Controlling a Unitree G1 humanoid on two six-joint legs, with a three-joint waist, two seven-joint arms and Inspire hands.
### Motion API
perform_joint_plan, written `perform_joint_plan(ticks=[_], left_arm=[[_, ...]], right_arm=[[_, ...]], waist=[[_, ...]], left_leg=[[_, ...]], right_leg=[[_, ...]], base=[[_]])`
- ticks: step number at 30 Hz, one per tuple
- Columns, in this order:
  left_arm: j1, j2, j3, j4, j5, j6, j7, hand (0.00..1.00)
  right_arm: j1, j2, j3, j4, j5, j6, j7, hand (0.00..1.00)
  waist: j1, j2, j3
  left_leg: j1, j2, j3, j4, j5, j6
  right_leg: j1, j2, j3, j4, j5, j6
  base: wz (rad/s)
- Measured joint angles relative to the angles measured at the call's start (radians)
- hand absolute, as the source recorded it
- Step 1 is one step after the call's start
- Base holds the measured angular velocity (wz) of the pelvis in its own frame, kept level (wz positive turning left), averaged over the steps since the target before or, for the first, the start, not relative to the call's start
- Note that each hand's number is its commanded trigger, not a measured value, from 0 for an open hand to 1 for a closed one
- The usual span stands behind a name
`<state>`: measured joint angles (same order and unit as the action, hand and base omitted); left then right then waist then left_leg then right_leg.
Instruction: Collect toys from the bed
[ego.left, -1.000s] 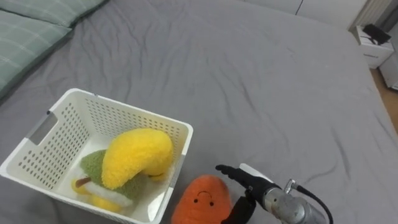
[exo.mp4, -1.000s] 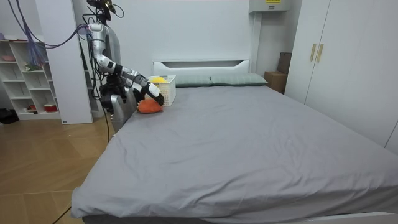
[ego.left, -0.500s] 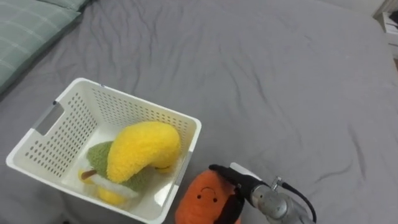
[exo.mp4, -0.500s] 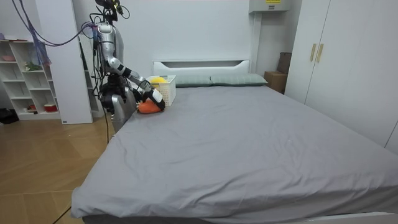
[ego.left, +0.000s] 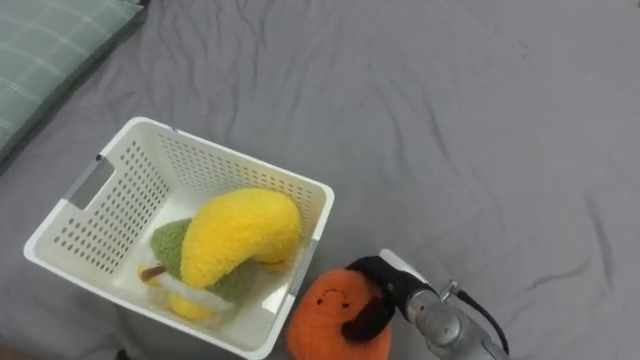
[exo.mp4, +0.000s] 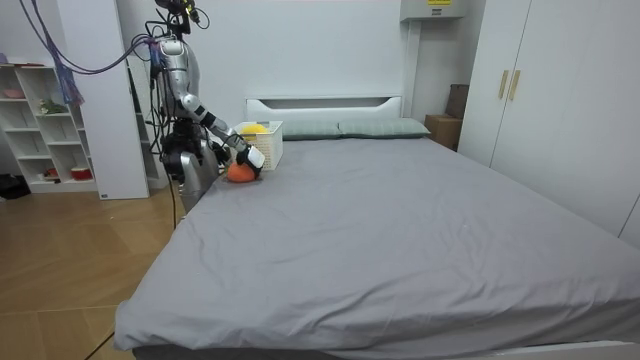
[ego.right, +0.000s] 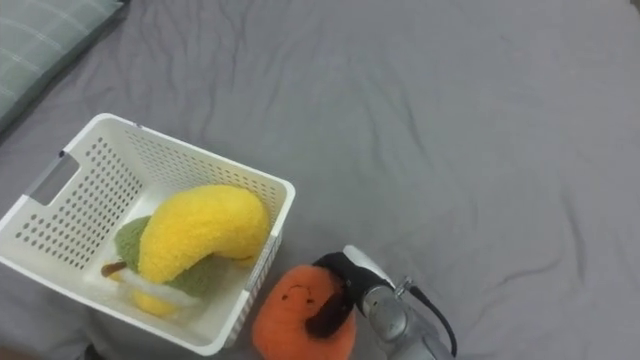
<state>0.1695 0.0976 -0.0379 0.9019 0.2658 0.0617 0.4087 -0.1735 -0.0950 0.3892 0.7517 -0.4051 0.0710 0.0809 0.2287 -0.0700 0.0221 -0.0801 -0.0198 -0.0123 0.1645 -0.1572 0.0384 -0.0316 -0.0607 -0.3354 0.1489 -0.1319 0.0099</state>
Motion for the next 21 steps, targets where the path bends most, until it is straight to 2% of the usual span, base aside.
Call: perform_joint_plan(ticks=[4,7,12,16,18,21], left_arm=[[0.002,-0.004,0.004,0.000,0.003,-0.003,-0.008,0.00],[0.019,-0.004,0.007,-0.012,0.005,-0.012,-0.006,0.00],[0.037,0.000,0.007,-0.019,0.009,-0.023,0.004,0.00],[0.044,0.004,0.017,-0.017,0.008,-0.031,0.004,0.00],[0.044,0.005,0.028,-0.014,0.009,-0.042,0.004,0.00],[0.043,0.005,0.039,-0.012,0.008,-0.046,0.009,0.00]], right_arm=[[0.000,0.003,0.001,0.047,0.031,-0.028,-0.003,1.00],[0.009,0.003,0.001,0.045,0.064,-0.031,-0.003,1.00],[0.042,0.004,0.002,0.019,0.088,-0.039,-0.003,1.00],[0.043,0.004,-0.013,0.018,0.086,-0.062,-0.006,1.00],[0.043,0.004,-0.022,0.017,0.086,-0.065,-0.015,1.00],[0.060,-0.020,-0.025,-0.053,0.061,-0.065,-0.040,1.00]], waist=[[0.002,-0.005,-0.0037],[0.002,-0.011,-0.0073],[-0.002,-0.014,-0.0089],[-0.007,-0.019,-0.0100],[-0.007,-0.026,-0.0137],[-0.010,-0.029,-0.0151]], left_leg=[[0.002,-0.002,-0.004,0.000,0.000,0.000],[0.005,-0.003,-0.006,0.002,0.000,0.000],[0.021,-0.006,-0.011,0.002,0.000,0.001],[0.040,-0.006,-0.008,0.000,0.000,0.001],[0.041,-0.006,-0.005,0.000,0.000,0.001],[0.043,-0.007,-0.005,0.004,0.001,0.002]], right_leg=[[0.009,0.000,-0.003,-0.001,0.000,0.000],[0.014,-0.001,-0.005,-0.004,0.000,0.000],[0.035,-0.002,-0.006,-0.013,0.000,0.001],[0.051,-0.002,0.003,-0.012,0.000,0.001],[0.053,-0.002,0.003,-0.012,0.000,0.001],[0.054,-0.003,0.009,-0.009,0.001,0.002]], base=[[0.02],[0.00],[0.02],[-0.03],[0.00],[0.00]])
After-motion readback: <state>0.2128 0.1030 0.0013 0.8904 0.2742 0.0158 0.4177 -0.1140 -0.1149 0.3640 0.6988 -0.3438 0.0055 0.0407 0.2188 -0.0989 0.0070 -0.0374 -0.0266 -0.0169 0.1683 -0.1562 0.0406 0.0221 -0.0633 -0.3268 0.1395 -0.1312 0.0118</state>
